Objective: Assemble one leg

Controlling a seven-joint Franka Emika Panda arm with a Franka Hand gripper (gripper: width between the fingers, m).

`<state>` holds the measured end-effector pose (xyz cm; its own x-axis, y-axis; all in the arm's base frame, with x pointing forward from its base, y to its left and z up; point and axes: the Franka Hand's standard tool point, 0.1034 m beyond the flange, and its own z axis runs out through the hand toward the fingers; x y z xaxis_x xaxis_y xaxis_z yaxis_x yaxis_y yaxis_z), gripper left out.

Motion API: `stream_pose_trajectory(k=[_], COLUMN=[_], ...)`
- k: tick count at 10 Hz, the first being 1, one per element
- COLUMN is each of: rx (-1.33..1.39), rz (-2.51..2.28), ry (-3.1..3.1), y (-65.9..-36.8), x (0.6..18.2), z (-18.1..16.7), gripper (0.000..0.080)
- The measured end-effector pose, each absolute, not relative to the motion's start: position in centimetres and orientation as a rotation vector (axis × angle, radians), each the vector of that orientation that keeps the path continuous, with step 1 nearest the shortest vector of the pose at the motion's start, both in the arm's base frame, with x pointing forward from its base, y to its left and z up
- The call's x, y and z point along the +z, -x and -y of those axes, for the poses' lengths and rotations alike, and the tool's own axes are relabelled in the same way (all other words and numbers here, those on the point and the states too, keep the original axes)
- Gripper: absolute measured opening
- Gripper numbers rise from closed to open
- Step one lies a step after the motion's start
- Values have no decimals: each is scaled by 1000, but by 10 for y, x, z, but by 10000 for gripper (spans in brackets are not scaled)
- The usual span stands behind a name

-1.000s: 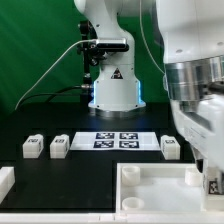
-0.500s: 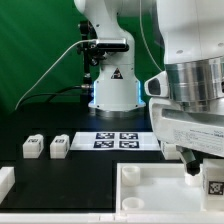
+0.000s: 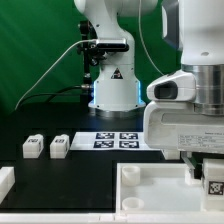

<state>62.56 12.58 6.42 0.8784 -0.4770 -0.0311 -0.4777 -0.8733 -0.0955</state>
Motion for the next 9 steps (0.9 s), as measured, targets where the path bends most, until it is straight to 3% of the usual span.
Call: stream_pose_trajectory(k=[1,2,7,9], rx=[26,31,163,213], rz=[-941,-1059,-2220,-2478], ry=[2896,2855,2082,1751], y=[-624,-624,-635,-638], x=[63,63,66,64], z=[-124,-125,-127,-126], gripper=[368,292,292,293])
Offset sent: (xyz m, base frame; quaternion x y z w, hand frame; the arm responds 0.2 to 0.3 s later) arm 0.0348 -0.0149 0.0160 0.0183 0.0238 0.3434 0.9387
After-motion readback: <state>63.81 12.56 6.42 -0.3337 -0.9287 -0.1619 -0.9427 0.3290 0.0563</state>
